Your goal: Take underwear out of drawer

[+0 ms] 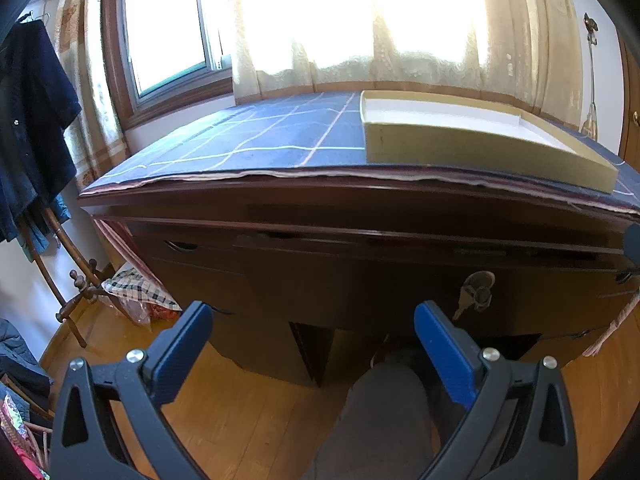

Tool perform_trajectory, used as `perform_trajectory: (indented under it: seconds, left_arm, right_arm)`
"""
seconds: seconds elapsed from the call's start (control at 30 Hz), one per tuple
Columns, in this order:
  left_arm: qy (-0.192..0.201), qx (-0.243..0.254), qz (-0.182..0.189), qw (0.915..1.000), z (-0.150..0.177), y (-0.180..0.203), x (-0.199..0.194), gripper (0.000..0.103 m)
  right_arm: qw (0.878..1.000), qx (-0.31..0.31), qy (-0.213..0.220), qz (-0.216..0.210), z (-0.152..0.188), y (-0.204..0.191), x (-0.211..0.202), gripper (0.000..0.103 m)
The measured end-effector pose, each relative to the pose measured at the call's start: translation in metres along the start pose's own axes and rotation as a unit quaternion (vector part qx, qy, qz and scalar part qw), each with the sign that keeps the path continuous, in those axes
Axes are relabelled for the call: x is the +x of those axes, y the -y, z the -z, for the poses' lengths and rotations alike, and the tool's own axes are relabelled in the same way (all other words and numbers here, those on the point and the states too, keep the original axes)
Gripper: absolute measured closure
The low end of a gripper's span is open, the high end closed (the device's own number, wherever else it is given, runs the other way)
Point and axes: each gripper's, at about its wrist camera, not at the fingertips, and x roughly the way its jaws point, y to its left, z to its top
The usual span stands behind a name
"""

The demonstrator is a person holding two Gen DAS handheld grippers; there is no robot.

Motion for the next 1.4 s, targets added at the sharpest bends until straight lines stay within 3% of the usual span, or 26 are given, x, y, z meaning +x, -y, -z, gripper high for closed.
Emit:
perform_trajectory:
  seconds: [0.6,0.73,0.87,0.93,1.17,1.27,1.4]
  left_arm:
    - [-0.003,0.007,-0.002,1.0000,-0.001,0.004,0.014,0.001]
    - [0.049,0.011,0.009,0.9987,-0.002,0.002,0.007,0.004]
    - [0.122,0.008,0.029,0.9921,-0.006,-0.002,-0.005,0.006]
    - [0.159,0.008,0.033,0.9866,-0.009,-0.003,-0.008,0.008]
    - [0.275,-0.011,0.016,0.9613,-0.014,-0.005,-0.012,0.008]
    - [0.299,-0.008,0.012,0.9541,-0.017,-0.006,-0.005,0.007]
    - [0.308,-0.009,0.011,0.9513,-0.019,-0.004,0.005,0.006]
  right_arm:
    - [1.000,0.003,0.003,-0.005,0.005,0.004,0.016,0.000]
    - [1.000,0.009,0.027,-0.014,0.003,0.008,0.012,0.000]
    - [0.993,0.024,0.110,-0.024,0.001,0.016,-0.010,0.000]
    - [0.991,0.018,0.131,-0.020,0.000,0.016,-0.012,0.000]
    - [0.992,0.012,0.129,-0.005,-0.004,0.015,0.005,0.000]
    - [0.991,0.017,0.136,-0.010,-0.006,0.016,0.011,0.000]
    - [0.991,0.010,0.134,-0.020,-0.006,0.009,0.024,0.000]
